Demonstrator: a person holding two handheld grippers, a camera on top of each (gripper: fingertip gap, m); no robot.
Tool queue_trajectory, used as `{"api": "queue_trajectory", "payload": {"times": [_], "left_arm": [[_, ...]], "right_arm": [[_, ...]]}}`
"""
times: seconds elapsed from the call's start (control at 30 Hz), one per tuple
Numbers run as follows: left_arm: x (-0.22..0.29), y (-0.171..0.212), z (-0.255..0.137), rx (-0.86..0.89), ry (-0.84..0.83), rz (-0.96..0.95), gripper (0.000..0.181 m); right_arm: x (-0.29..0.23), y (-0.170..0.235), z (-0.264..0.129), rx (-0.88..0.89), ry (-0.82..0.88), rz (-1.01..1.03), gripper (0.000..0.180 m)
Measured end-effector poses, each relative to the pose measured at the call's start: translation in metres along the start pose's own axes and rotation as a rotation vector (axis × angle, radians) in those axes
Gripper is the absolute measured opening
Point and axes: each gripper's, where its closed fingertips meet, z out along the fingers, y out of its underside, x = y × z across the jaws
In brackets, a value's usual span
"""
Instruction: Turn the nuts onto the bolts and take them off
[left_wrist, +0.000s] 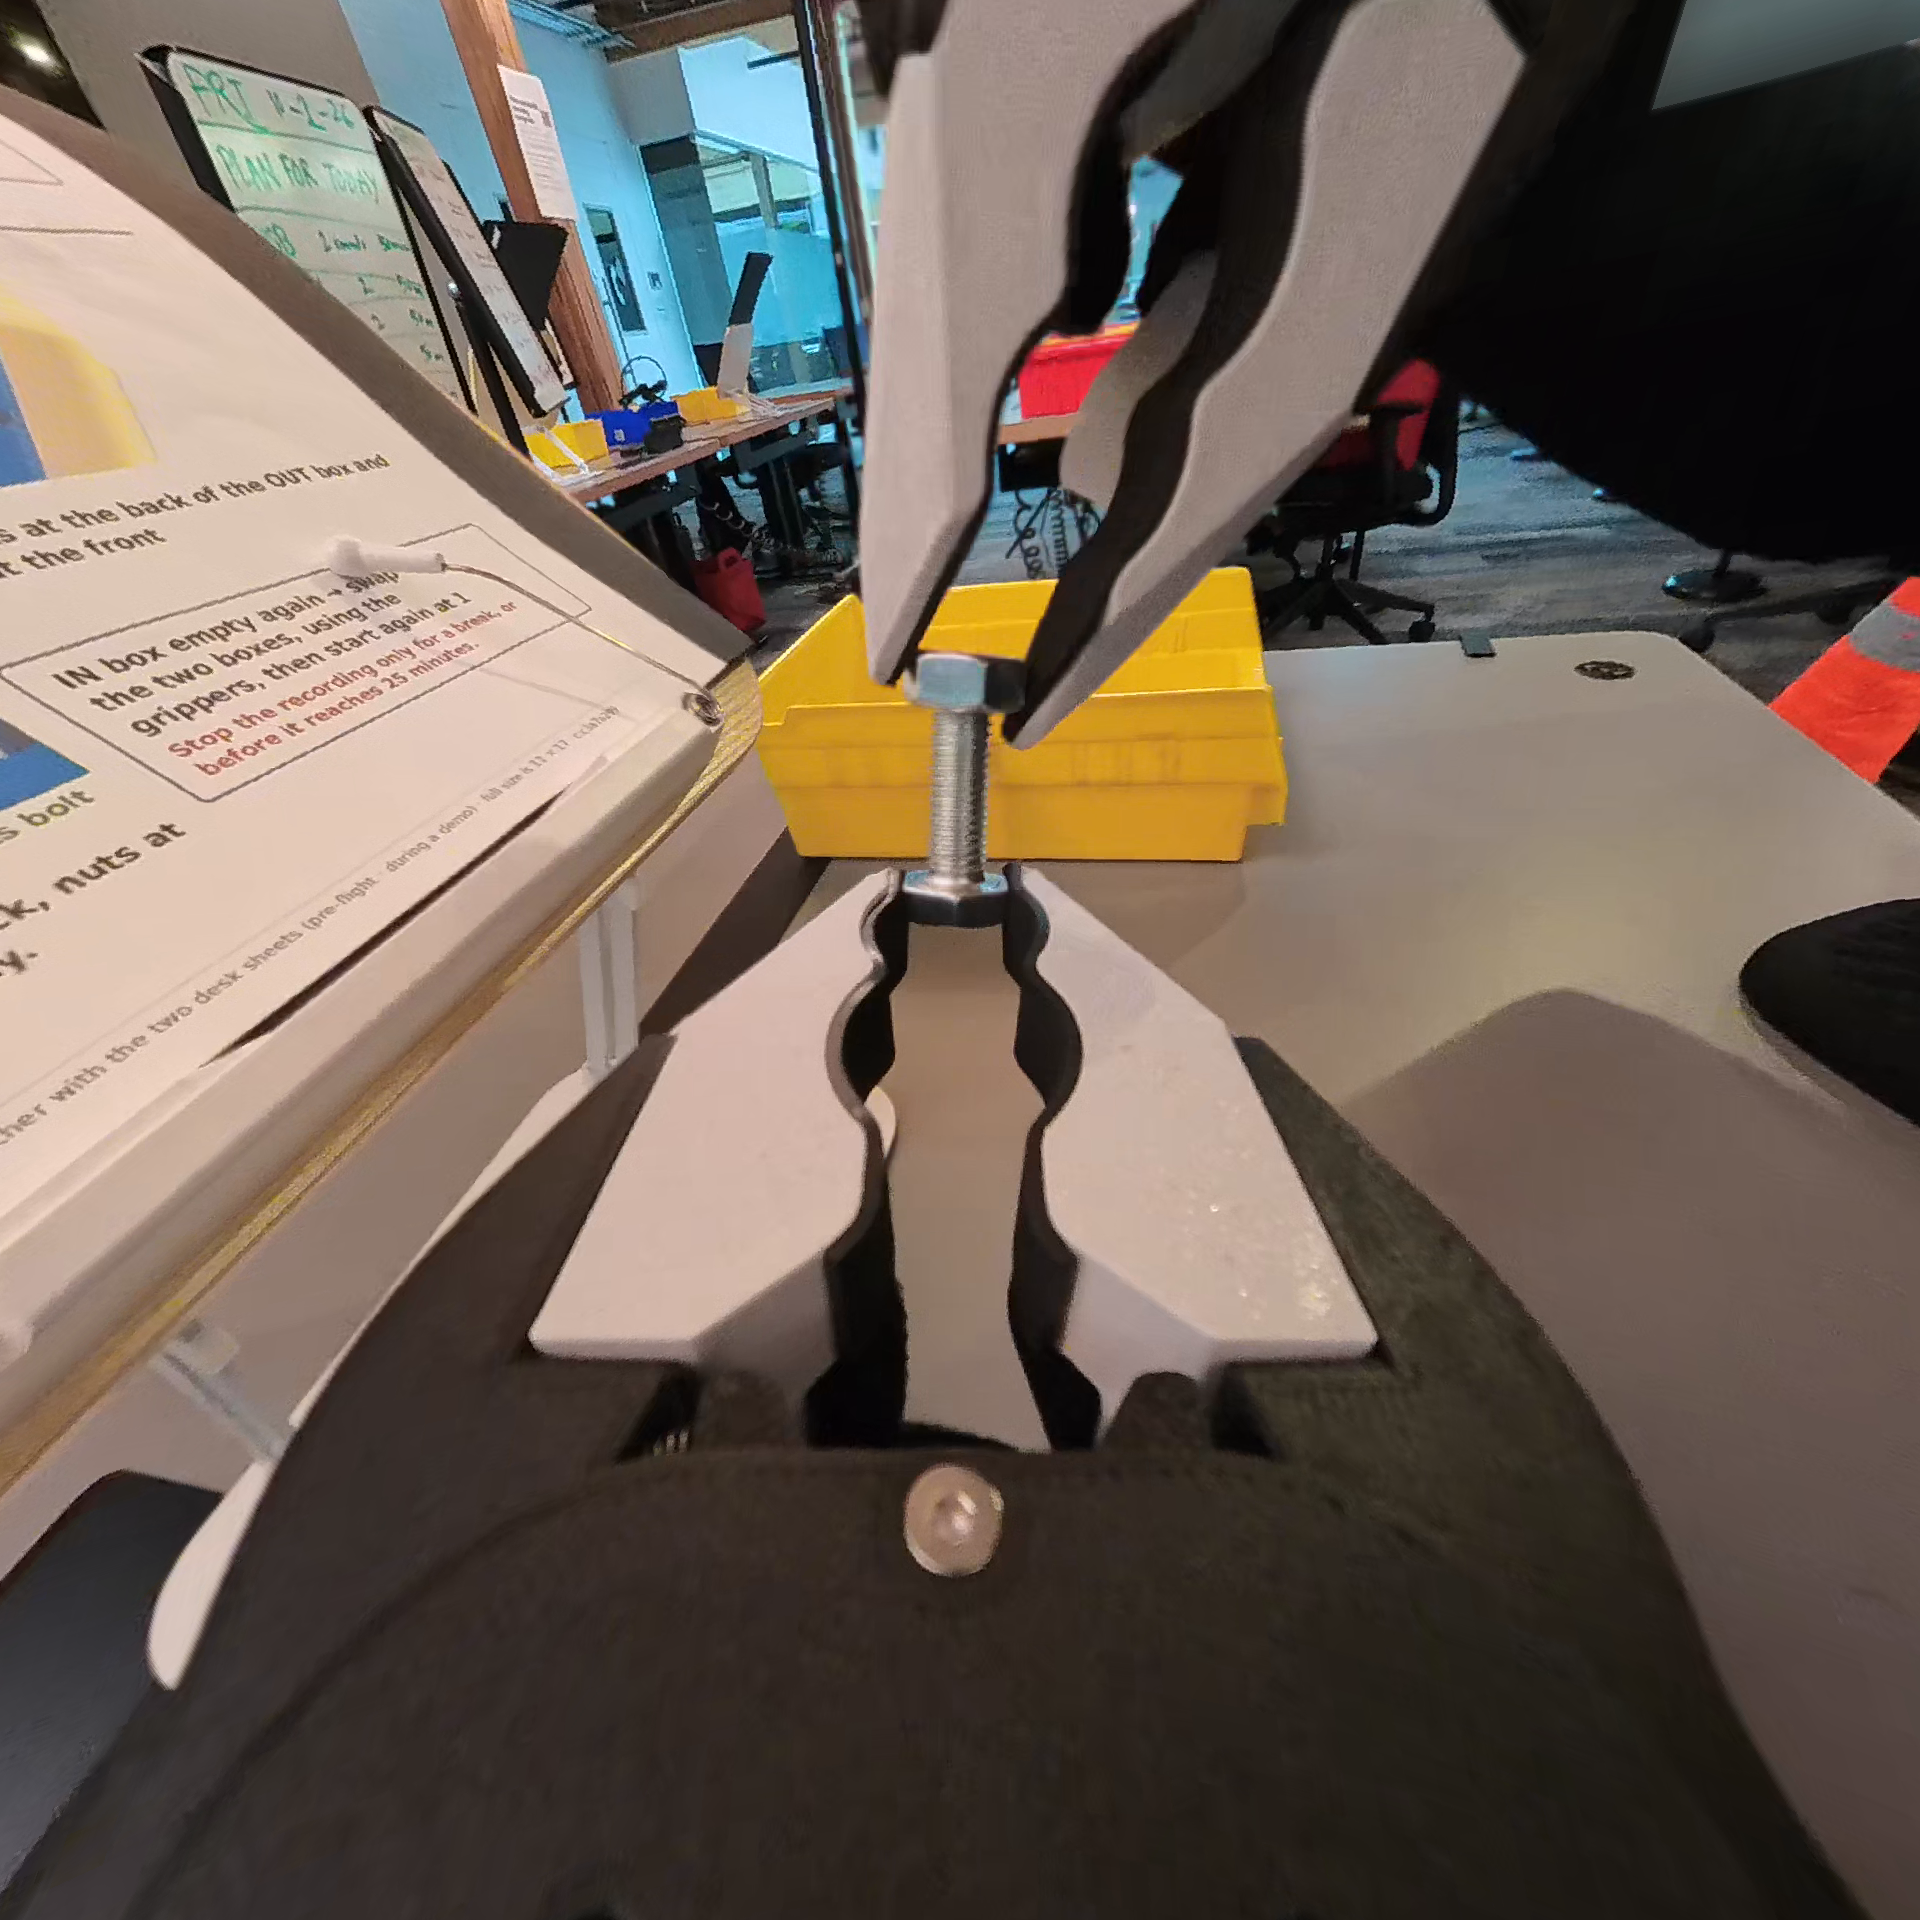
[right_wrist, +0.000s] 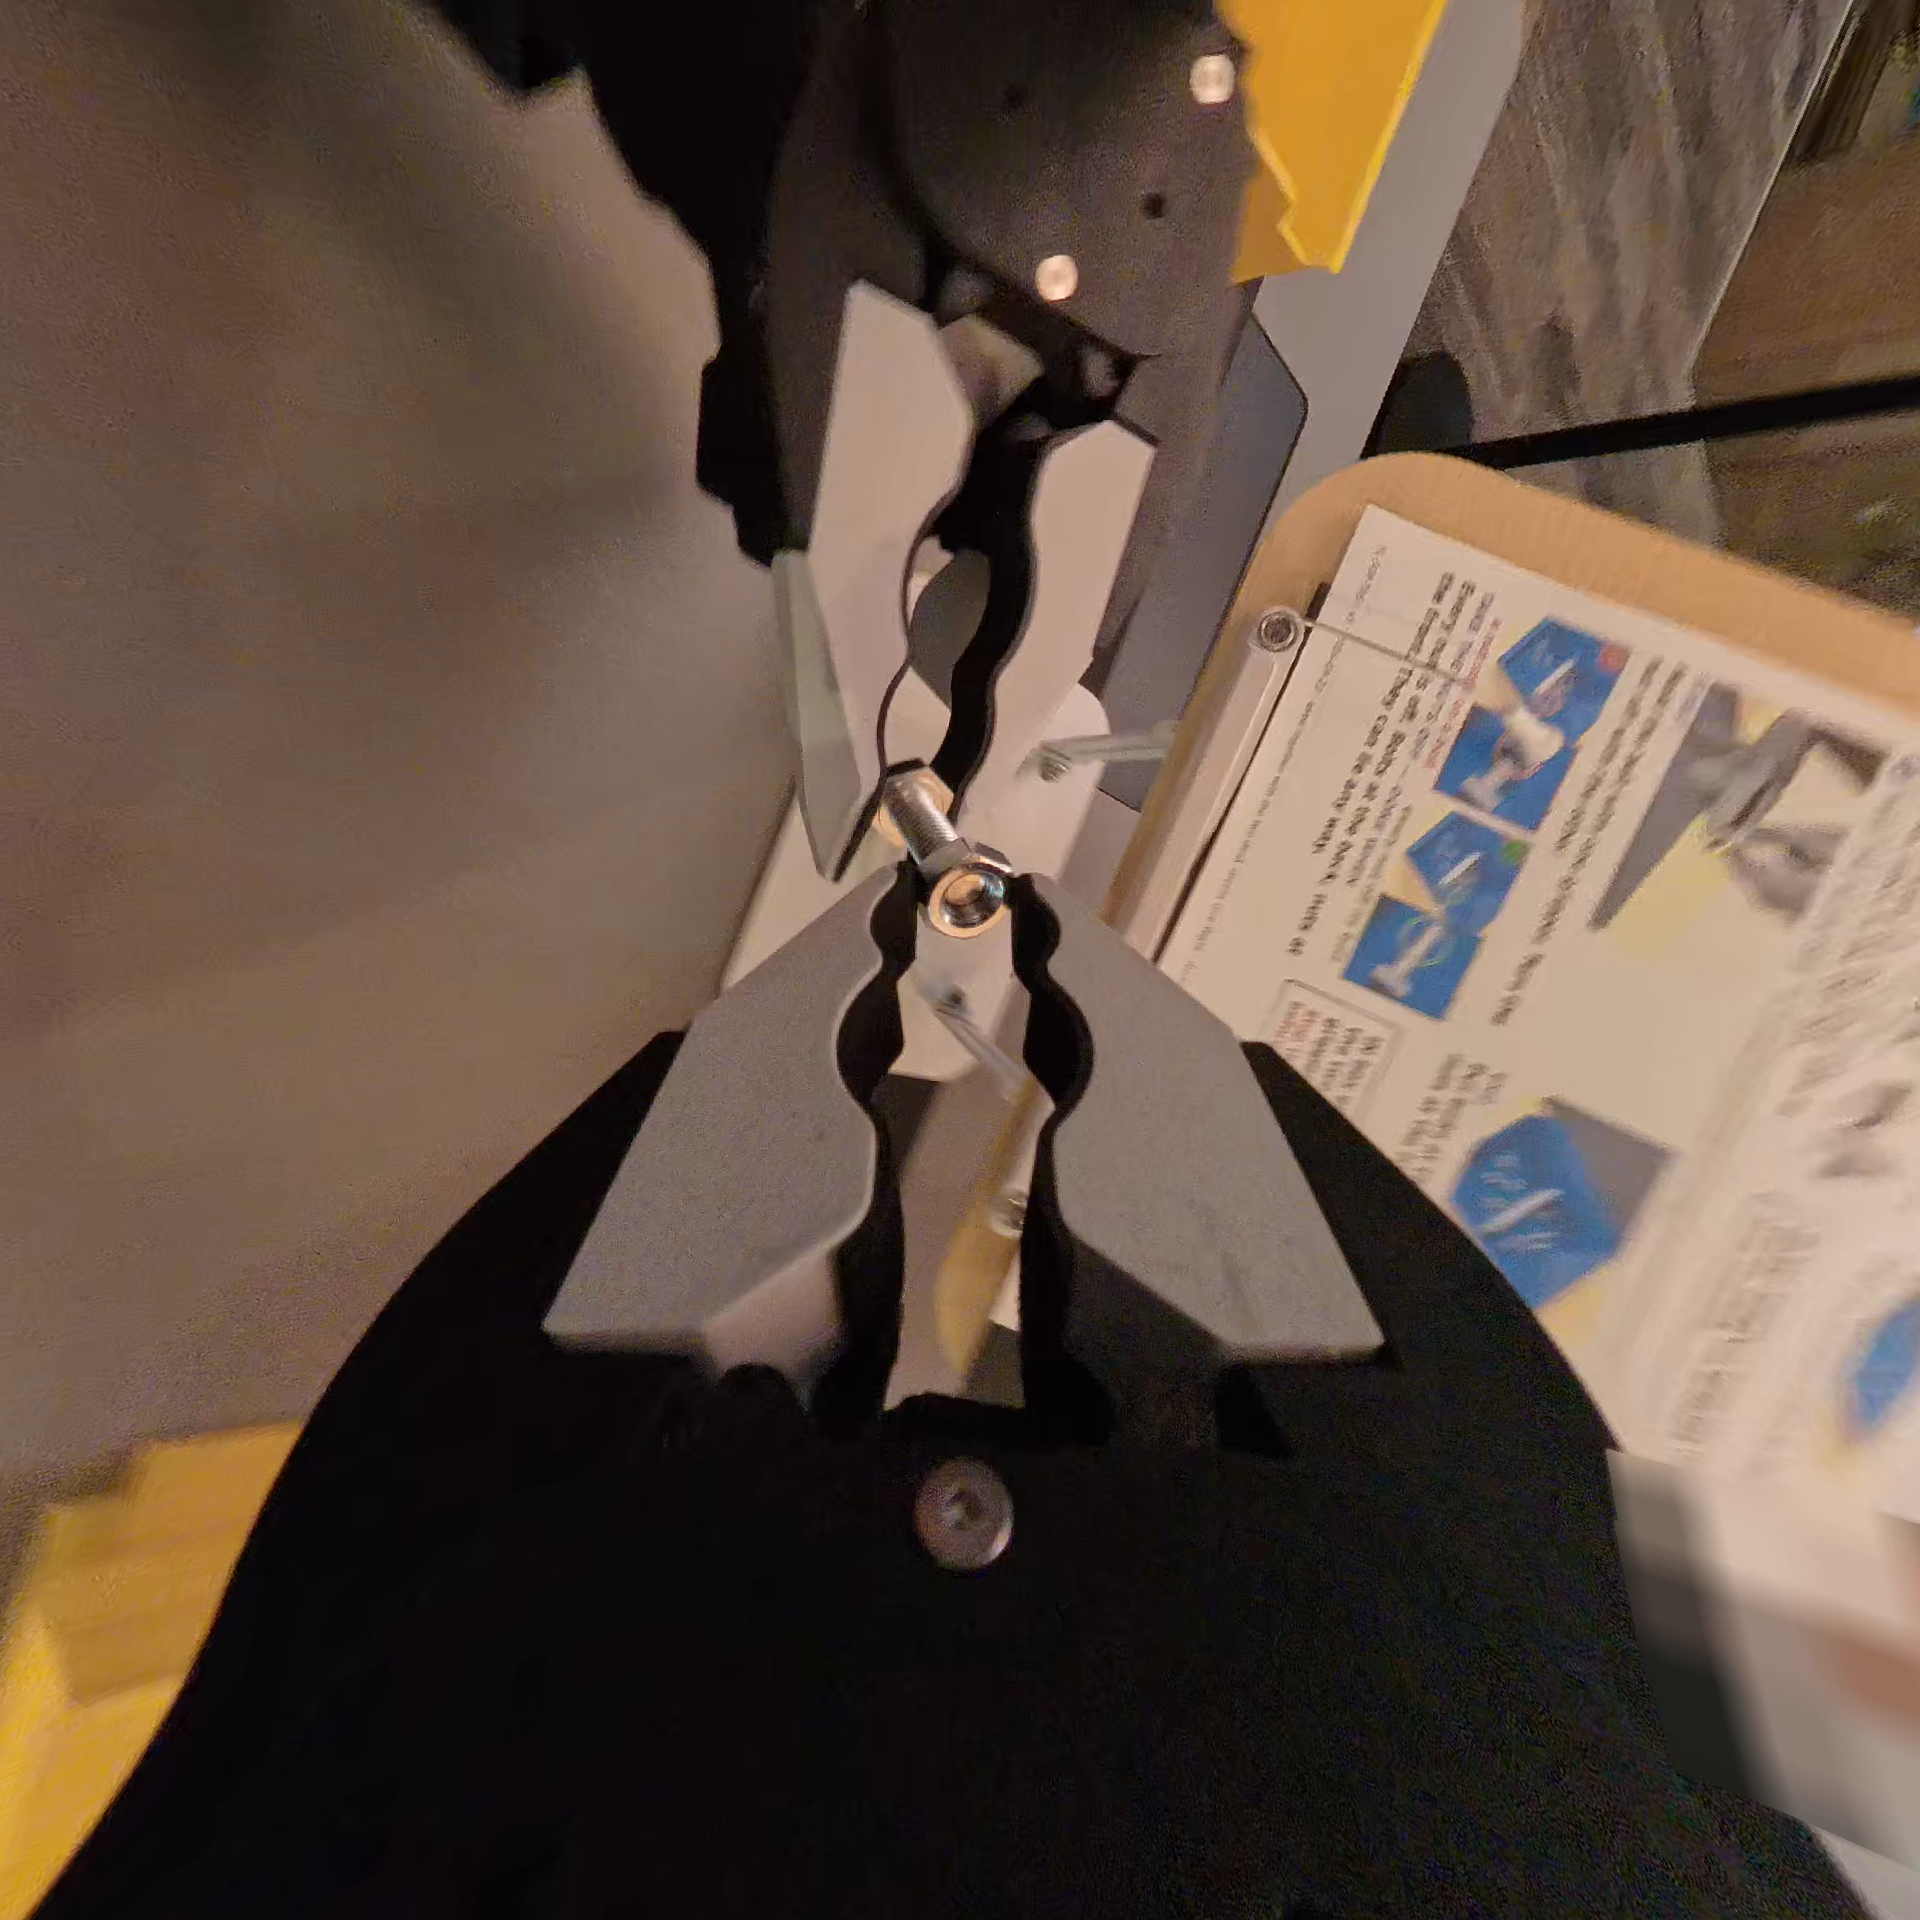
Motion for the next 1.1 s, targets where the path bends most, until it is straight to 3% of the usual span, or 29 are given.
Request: {"api": "queue_trajectory", "payload": {"times": [0.1,0.23,0.33,0.57,0.67,0.87,1.1], "left_arm": [[-0.0002,0.0027,-0.0004,-0.004,0.009,-0.009,0.016],[-0.0017,0.0044,-0.0004,-0.003,0.005,-0.016,0.016],[-0.0019,0.0007,-0.0008,0.015,-0.001,-0.015,0.016],[-0.0074,-0.0023,-0.0044,0.021,-0.036,-0.001,0.016],[-0.0071,-0.0022,-0.0037,0.015,-0.042,0.009,0.016],[-0.0058,-0.0007,-0.0013,0.004,-0.042,0.017,0.016],[-0.0056,0.0013,-0.0026,-0.011,-0.032,0.016,0.016]], "right_arm": [[0.0003,0.0027,0.0025,-0.143,0.072,-0.242,0.016],[0.0034,0.0043,0.0057,-0.190,0.118,-0.279,0.017],[0.0057,0.0013,0.0027,-0.105,0.109,-0.089,0.042],[0.0067,-0.0008,-0.0033,0.225,-0.027,0.620,0.034],[0.0080,0.0049,-0.0010,0.294,-0.068,0.819,0.033],[0.0046,0.0006,0.0038,0.353,-0.147,0.929,0.021],[0.0020,-0.0024,0.0053,0.334,-0.145,0.771,0.015]]}}
